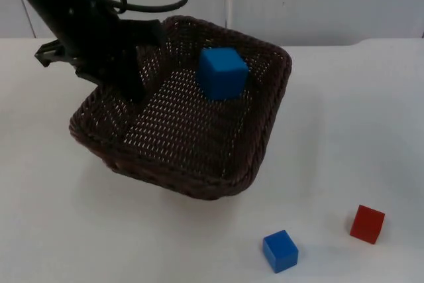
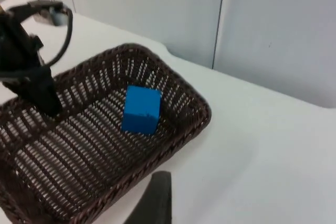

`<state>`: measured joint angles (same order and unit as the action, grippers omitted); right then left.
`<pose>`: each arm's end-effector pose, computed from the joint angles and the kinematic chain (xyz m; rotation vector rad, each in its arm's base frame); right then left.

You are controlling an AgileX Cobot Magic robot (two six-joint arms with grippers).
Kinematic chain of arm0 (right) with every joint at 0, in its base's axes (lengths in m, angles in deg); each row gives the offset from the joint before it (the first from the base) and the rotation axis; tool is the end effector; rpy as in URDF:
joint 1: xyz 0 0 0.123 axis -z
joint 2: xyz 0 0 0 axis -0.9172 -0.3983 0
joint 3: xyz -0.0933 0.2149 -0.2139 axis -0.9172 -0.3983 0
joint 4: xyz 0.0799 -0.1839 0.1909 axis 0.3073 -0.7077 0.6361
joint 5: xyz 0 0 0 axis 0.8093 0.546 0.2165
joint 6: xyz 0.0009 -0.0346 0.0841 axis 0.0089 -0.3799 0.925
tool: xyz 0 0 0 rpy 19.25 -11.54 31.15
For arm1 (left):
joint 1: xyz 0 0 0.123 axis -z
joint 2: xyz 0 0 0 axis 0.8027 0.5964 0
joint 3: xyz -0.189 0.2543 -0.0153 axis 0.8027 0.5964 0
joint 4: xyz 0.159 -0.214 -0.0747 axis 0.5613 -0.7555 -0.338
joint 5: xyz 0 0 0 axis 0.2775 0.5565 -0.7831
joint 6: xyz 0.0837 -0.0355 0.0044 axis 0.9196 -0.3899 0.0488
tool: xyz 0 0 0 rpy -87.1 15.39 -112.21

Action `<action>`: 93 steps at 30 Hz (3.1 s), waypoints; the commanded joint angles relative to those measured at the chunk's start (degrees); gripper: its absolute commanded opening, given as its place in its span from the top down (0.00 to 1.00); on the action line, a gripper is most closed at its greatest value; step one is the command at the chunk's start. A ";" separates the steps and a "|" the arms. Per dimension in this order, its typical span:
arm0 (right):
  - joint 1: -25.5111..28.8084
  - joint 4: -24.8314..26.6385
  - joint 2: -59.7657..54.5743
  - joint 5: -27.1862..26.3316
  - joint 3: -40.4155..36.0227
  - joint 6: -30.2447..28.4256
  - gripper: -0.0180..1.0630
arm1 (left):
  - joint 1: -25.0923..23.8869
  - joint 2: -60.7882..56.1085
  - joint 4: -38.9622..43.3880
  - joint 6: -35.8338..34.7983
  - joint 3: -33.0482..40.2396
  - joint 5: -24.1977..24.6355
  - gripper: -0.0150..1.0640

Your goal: Pick up the basket with the left hand and place the largest block into the basket with the right hand.

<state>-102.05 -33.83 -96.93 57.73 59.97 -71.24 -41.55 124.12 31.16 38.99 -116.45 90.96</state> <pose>0.1485 0.0908 0.3775 -0.5182 1.9164 0.2683 0.4211 -0.1201 0.2005 0.3657 2.9014 -0.5427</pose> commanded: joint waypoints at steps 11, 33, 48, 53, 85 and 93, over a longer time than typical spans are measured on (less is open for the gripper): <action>-0.09 1.14 7.91 3.29 -3.47 0.41 0.19 | 0.08 -0.59 -1.14 0.20 7.90 -9.82 0.99; -0.09 1.24 7.80 3.80 -3.47 0.28 0.19 | 0.08 -0.80 -0.52 -0.03 10.98 -12.27 0.31; -0.09 1.13 7.80 4.06 -3.47 -0.42 0.19 | 0.18 -13.19 10.75 -8.88 10.87 -12.00 0.16; -0.09 1.13 7.80 4.06 -3.47 -0.42 0.19 | 0.48 -18.16 9.39 -8.88 11.17 -9.71 0.16; -0.17 1.33 16.62 6.24 -7.54 -1.63 0.19 | 6.27 -57.88 9.46 -6.91 33.01 -13.24 0.16; -0.17 1.82 27.16 8.94 -12.43 -1.89 0.19 | 6.27 -72.08 9.74 -6.82 39.99 -14.20 0.16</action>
<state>-102.05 -32.39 -71.11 66.16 48.26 -72.68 -35.57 54.32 40.75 32.06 -77.26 77.31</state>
